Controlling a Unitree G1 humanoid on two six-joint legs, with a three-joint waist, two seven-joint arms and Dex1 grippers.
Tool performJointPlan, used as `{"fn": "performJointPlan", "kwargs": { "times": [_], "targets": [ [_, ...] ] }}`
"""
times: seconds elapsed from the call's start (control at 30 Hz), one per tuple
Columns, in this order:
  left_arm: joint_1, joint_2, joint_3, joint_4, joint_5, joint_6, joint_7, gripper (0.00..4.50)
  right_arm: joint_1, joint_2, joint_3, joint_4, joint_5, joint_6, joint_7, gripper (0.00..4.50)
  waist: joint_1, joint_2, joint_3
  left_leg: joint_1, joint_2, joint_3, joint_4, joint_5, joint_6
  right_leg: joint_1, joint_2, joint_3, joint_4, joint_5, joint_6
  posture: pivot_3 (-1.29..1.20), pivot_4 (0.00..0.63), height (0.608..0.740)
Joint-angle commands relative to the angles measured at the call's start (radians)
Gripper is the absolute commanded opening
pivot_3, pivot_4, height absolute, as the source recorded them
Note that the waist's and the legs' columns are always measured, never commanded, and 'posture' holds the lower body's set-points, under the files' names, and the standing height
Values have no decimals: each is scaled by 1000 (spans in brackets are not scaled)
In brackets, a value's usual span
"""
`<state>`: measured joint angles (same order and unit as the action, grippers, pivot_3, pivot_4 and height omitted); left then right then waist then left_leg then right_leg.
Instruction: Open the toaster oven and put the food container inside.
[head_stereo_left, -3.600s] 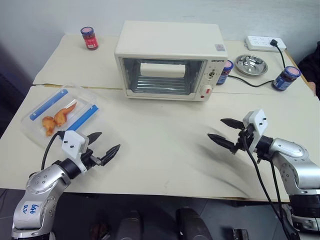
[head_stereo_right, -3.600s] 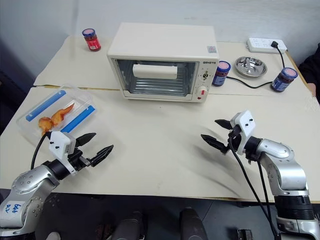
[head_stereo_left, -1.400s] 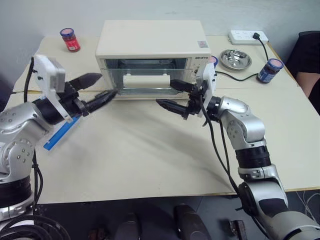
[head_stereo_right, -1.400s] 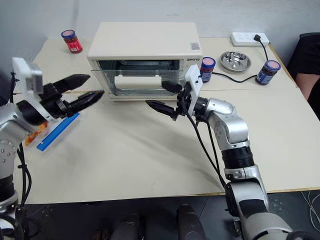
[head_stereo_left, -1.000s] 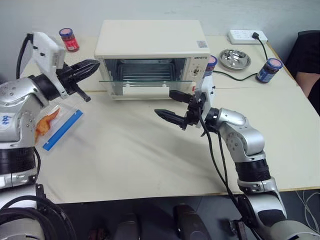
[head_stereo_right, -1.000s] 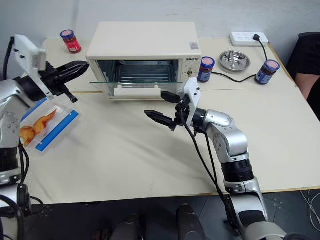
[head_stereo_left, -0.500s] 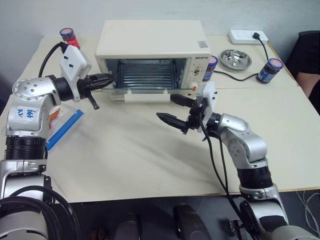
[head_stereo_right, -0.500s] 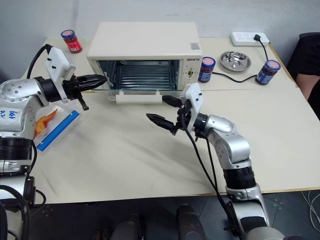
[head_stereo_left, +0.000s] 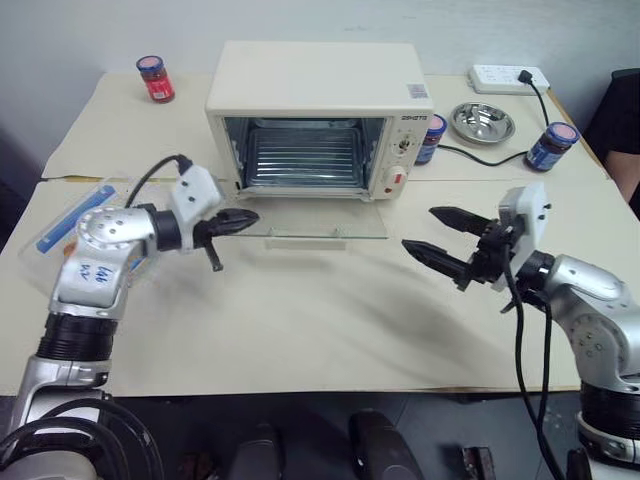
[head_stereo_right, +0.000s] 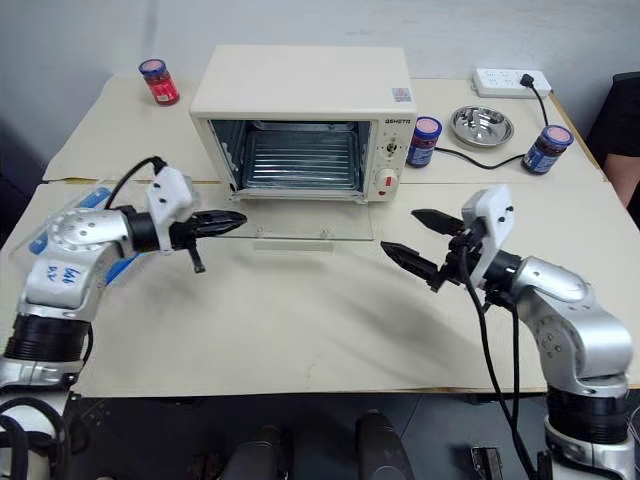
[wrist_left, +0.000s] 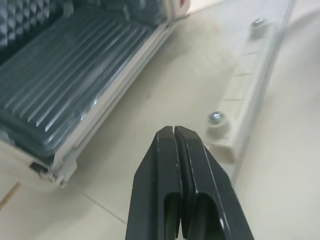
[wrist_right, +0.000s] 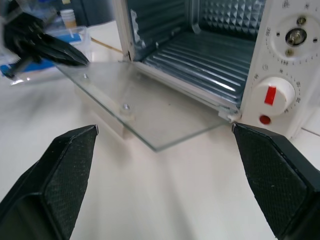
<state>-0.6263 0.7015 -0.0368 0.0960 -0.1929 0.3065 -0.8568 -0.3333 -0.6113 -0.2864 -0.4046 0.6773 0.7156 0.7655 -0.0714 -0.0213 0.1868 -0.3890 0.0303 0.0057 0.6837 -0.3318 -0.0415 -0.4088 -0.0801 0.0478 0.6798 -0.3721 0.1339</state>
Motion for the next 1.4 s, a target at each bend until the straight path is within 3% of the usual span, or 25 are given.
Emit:
{"fn": "performJointPlan", "kwargs": {
  "times": [0.03,0.17,0.37,0.47,0.57,0.73,0.83,0.9,1.1,1.23,1.4],
  "targets": [
    [-9,-32,-22,23,72,1,85,46,-12,-4,-25,-65,63,24,-43,4500,7,0,0,0,0,0,0,0,0,0,0,0,0,0,0,0,150,740],
    [-2,-78,-52,53,124,14,138,46,-33,1,3,-78,87,28,-68,4500,20,0,0,0,-1,1,0,0,0,0,0,1,0,0,0,0,150,740],
    [29,-64,-79,35,193,-7,157,46,-80,3,22,-47,109,25,-79,4500,25,0,0,0,0,1,0,0,0,0,0,1,0,0,0,0,150,740],
    [52,-71,21,-96,101,115,174,46,-118,-1,47,-22,108,17,-63,4500,21,0,0,1,0,2,0,0,0,0,0,1,0,0,0,0,150,740],
    [73,-77,192,-296,-42,359,224,46,-148,-14,67,-8,111,11,-28,4500,19,0,0,-1,2,1,0,0,0,-1,0,1,1,0,0,0,150,740],
    [133,-140,500,-662,-221,812,379,1242,-193,-40,99,24,111,10,47,4500,18,0,0,-2,1,-1,0,0,1,-1,-1,0,2,0,0,0,150,740],
    [120,-225,640,-816,-231,1040,494,2167,-216,-47,138,50,88,-4,92,4500,20,0,0,-2,1,-1,0,-1,1,0,-1,0,1,0,0,0,150,740],
    [102,-279,699,-889,-207,1137,557,2748,-227,-46,158,60,81,-13,114,4500,25,-1,0,-2,1,-2,1,-1,1,1,-1,0,-1,0,1,0,150,740],
    [-17,-513,964,-1067,74,1308,860,4474,-309,-10,231,153,51,-55,178,4500,39,-2,0,-1,0,-1,3,0,1,1,1,0,-2,1,2,0,150,740],
    [-25,-542,1086,-1057,154,1308,890,4474,-342,8,263,202,25,-80,211,4500,41,-2,-1,-2,0,-1,2,0,0,0,2,0,-2,1,2,0,150,740],
    [21,-491,1150,-953,182,1308,858,4474,-364,31,272,224,19,-81,220,4500,42,-3,-1,-2,1,-1,1,0,0,0,1,0,-2,1,2,0,150,740]
  ]
}}
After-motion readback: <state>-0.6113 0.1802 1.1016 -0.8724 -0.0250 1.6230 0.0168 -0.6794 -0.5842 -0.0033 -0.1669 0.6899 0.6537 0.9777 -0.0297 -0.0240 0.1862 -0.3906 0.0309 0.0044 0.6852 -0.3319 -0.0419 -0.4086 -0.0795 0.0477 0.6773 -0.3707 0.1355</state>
